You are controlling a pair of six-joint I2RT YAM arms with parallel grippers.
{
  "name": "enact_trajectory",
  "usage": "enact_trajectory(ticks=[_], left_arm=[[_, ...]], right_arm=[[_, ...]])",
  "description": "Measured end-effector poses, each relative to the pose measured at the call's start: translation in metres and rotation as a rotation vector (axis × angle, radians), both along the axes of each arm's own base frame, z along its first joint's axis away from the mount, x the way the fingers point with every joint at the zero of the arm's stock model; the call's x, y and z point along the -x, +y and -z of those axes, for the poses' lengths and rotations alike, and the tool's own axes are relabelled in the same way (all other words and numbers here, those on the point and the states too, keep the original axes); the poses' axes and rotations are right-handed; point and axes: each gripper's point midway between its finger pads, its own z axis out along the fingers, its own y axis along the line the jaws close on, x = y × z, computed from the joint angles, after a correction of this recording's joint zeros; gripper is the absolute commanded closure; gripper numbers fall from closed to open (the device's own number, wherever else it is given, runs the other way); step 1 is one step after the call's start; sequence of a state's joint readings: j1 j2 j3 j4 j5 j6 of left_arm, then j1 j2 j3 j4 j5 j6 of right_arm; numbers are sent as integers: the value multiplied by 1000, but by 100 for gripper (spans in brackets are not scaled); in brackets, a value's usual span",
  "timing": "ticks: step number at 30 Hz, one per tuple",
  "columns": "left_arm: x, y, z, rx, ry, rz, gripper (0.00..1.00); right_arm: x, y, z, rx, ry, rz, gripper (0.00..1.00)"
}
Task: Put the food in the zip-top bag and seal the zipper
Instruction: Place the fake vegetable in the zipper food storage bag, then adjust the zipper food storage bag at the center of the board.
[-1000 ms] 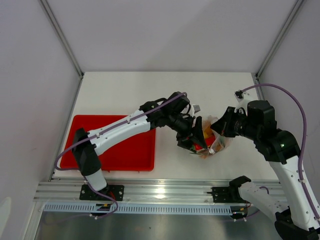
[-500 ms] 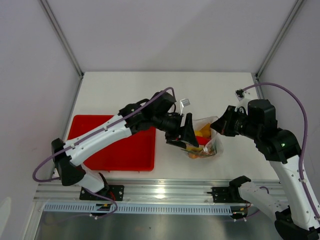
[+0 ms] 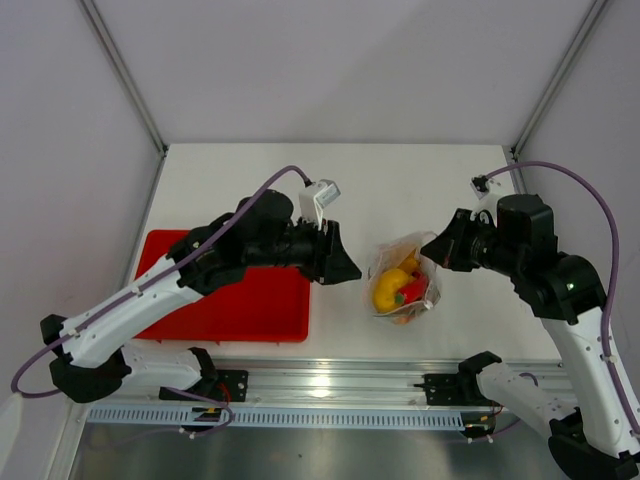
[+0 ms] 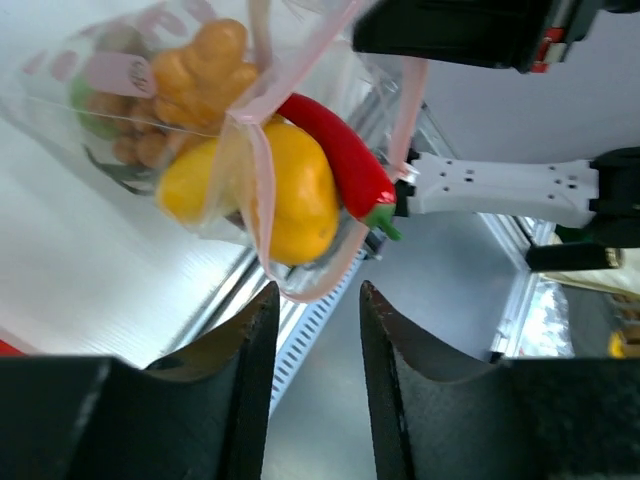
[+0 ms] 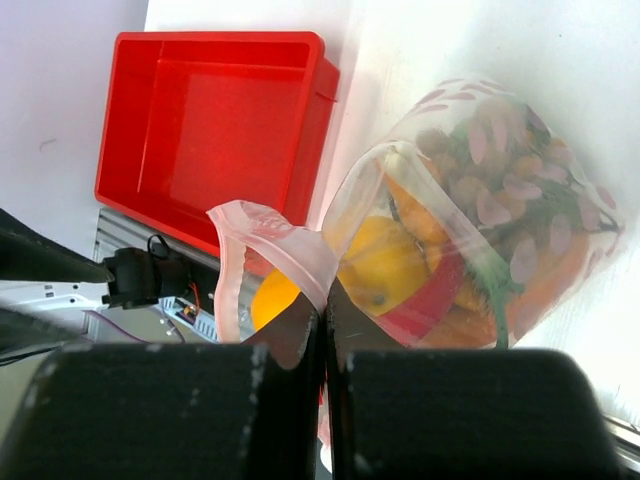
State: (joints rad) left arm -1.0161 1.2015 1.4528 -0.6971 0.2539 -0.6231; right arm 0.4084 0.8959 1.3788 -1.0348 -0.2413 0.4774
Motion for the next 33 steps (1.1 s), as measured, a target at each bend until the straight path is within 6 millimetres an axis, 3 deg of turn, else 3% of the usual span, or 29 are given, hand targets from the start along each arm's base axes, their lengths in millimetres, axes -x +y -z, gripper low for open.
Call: enact_trajectory(ticks=[4, 9, 14, 28, 33], left_arm=[[-14, -1, 8, -15, -52, -43, 64], [-25, 0, 41, -83, -48, -94, 46], [-34, -7, 46, -88, -56, -117, 44], [-24, -30, 60, -101, -41, -67, 51], [-18, -38, 67, -114, -31, -46, 64]], right_arm=[[1, 1, -3, -9, -3, -7, 100], [3, 2, -3, -16, 6, -7, 100], [3, 3, -3, -24, 13, -6, 100], [5, 2, -4, -29, 11, -4, 100], [5, 2, -4, -30, 11, -3, 100]])
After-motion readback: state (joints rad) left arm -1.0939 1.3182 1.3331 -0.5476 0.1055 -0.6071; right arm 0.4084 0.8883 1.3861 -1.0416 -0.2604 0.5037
